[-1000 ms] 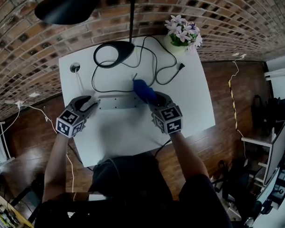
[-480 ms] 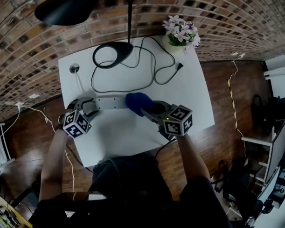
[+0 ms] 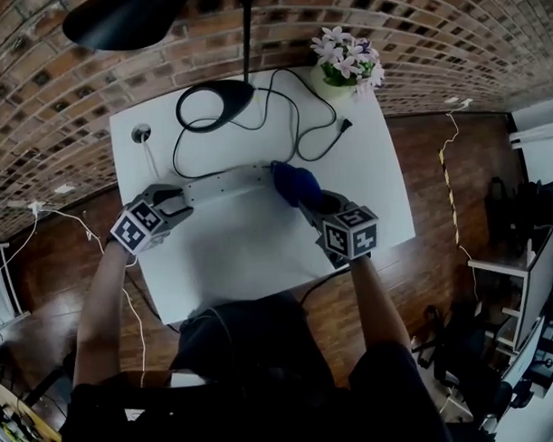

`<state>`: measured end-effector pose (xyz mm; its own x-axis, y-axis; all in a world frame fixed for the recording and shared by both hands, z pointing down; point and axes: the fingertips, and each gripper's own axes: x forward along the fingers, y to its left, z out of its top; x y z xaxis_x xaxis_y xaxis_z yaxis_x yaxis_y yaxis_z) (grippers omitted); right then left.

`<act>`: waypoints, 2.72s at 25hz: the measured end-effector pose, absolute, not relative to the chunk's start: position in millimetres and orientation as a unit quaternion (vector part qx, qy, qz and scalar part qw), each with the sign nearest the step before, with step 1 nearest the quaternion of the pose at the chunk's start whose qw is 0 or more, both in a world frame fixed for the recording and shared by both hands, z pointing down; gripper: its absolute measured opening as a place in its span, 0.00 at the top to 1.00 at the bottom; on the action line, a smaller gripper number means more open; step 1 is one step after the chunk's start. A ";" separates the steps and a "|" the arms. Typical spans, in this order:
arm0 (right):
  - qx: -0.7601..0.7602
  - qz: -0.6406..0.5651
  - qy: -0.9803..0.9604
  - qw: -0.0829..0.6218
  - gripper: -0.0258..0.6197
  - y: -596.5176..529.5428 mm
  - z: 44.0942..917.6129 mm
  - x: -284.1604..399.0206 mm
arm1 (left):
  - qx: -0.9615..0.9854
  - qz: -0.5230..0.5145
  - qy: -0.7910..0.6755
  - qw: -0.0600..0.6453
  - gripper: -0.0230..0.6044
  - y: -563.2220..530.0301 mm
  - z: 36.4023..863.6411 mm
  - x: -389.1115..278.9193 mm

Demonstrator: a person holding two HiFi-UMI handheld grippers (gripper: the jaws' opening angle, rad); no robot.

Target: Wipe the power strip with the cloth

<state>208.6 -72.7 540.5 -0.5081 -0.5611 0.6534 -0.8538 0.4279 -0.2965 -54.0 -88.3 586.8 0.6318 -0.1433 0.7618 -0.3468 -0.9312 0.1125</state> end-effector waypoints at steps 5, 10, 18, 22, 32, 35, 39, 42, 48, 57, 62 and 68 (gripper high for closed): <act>0.417 0.275 -0.826 0.261 0.74 -70.4 539.9 199.1 | 0.896 0.382 -0.123 0.189 0.63 -93.2 581.6 -55.3; 0.402 0.261 -0.845 0.238 0.86 -73.7 529.3 185.1 | 0.899 0.314 -0.125 0.280 0.64 -100.1 558.6 -56.1; 0.435 0.244 -0.856 0.136 0.85 -106.3 487.8 173.1 | 0.891 0.217 -0.146 0.371 0.73 -116.4 533.8 -64.9; 0.348 0.189 -0.878 0.268 0.85 -88.0 512.7 140.6 | 0.873 0.167 -0.226 0.399 0.98 -138.6 536.8 -78.3; 0.435 0.220 -0.809 0.328 0.83 -82.3 560.1 200.9 | 0.895 0.308 -0.247 0.209 0.93 -133.7 557.5 -72.8; 0.475 0.334 -0.782 0.227 0.80 -83.2 561.0 219.7 | 0.902 0.320 -0.214 0.198 0.77 -132.6 559.5 -56.2; 0.458 0.355 -0.794 0.183 0.85 -92.4 553.9 206.5 | 0.901 0.359 -0.179 0.164 0.48 -127.1 565.9 -43.4; 0.440 0.347 -0.808 0.182 0.85 -104.6 552.0 189.4 | 0.890 0.410 -0.145 0.136 0.46 -120.8 579.2 -33.7; 0.382 0.370 -0.820 0.210 0.82 -113.1 574.5 153.7 | 0.881 0.454 -0.116 0.065 0.47 -115.0 599.6 -17.8; 0.263 0.423 -0.847 0.187 0.61 -110.3 571.3 134.8 | 0.888 0.431 -0.160 -0.014 0.46 -111.5 597.0 -24.9; 0.296 0.383 -0.852 0.200 0.59 -123.6 554.7 159.0 | 0.884 0.429 -0.174 -0.064 0.46 -111.0 594.4 -24.4; 0.316 0.297 -0.870 0.235 0.59 -124.9 510.4 190.4 | 0.883 0.421 -0.186 -0.087 0.46 -111.0 593.5 -27.6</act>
